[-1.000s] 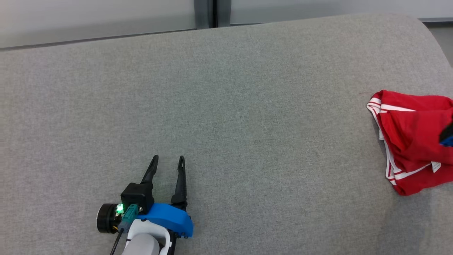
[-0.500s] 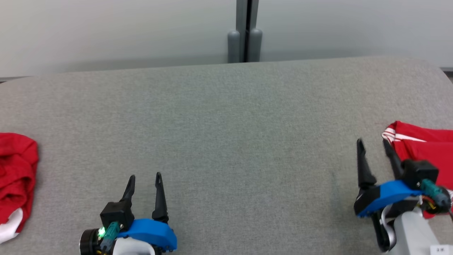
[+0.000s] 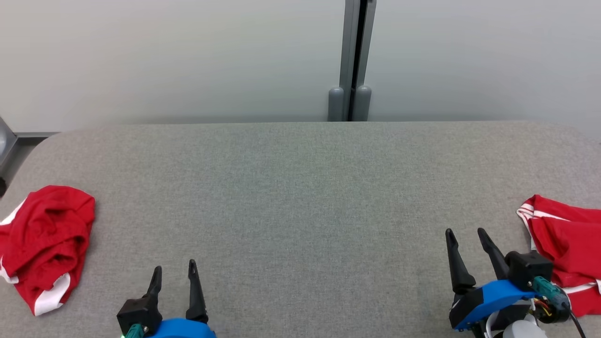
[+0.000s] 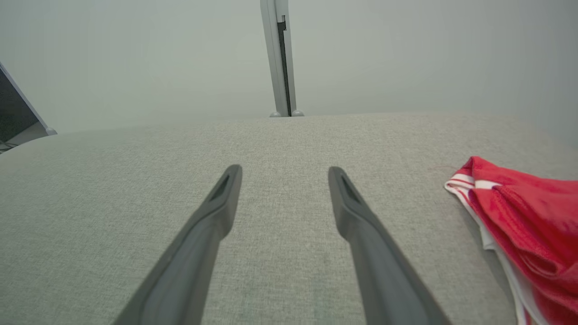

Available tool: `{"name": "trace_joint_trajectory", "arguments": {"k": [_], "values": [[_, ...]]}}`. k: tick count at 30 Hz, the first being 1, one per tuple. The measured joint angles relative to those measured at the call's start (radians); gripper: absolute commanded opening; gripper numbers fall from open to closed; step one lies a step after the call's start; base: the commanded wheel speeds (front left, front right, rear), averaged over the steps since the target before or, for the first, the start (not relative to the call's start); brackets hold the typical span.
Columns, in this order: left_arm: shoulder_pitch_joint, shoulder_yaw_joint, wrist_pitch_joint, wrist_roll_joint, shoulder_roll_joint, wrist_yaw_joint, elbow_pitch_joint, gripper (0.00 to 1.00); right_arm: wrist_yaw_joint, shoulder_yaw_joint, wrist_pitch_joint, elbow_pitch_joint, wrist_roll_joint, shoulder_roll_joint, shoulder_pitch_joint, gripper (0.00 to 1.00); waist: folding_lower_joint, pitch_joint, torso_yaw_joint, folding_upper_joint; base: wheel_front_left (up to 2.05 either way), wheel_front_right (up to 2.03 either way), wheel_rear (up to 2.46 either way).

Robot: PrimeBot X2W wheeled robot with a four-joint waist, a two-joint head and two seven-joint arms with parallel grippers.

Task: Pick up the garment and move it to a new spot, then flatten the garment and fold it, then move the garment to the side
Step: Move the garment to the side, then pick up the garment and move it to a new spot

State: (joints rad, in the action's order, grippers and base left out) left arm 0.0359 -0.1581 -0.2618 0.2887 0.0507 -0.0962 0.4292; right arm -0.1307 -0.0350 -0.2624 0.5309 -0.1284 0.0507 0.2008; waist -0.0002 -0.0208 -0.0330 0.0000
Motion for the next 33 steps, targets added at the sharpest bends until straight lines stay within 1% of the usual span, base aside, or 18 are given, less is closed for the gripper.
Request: {"name": "trace_joint_trajectory", "arguments": {"k": [10,16,17,18,19,24,29,33], "values": [[-0.028,0.016,0.000,-0.001,0.000,0.006,-0.012,1.00,0.000,0.023,0.000,-0.006,-0.036,0.000,-0.023,1.00,0.0001,0.023,-0.006,0.0000,0.00,0.00,0.00],[-0.027,0.024,0.000,-0.019,0.000,0.005,-0.014,1.00,0.000,0.036,0.000,-0.002,-0.031,0.000,-0.027,1.00,0.0002,0.015,-0.052,0.0000,0.00,0.00,0.00],[-0.027,0.028,0.000,-0.021,-0.001,0.005,-0.011,1.00,0.000,0.041,0.000,-0.003,-0.031,0.000,-0.027,1.00,0.0002,0.014,-0.066,0.0000,0.00,0.00,0.00],[-0.023,0.040,0.000,-0.022,0.000,0.004,-0.009,1.00,0.000,0.046,0.000,-0.003,-0.034,-0.001,-0.028,1.00,0.0003,0.015,-0.100,0.0000,0.00,0.00,0.00],[-0.023,0.040,0.000,-0.022,0.000,0.004,-0.009,1.00,0.000,0.046,0.000,-0.003,-0.034,-0.001,-0.028,1.00,0.0003,0.015,-0.100,0.0000,0.00,0.00,0.00],[-0.021,0.056,0.000,-0.031,0.000,0.005,-0.001,1.00,0.000,0.074,0.000,-0.002,-0.042,-0.001,-0.029,1.00,0.0002,0.019,-0.208,-0.0001,0.00,0.00,0.00],[-0.028,0.102,0.000,-0.035,0.001,0.008,0.000,1.00,0.000,0.103,0.000,0.001,-0.052,-0.002,-0.027,1.00,0.0002,0.013,-0.320,0.0000,0.00,0.00,0.00],[-0.038,0.130,0.000,-0.035,0.001,0.008,0.005,1.00,0.000,0.133,0.000,0.012,-0.060,-0.002,-0.024,1.00,0.0002,0.001,-0.394,0.0000,0.00,0.00,0.00]]}}
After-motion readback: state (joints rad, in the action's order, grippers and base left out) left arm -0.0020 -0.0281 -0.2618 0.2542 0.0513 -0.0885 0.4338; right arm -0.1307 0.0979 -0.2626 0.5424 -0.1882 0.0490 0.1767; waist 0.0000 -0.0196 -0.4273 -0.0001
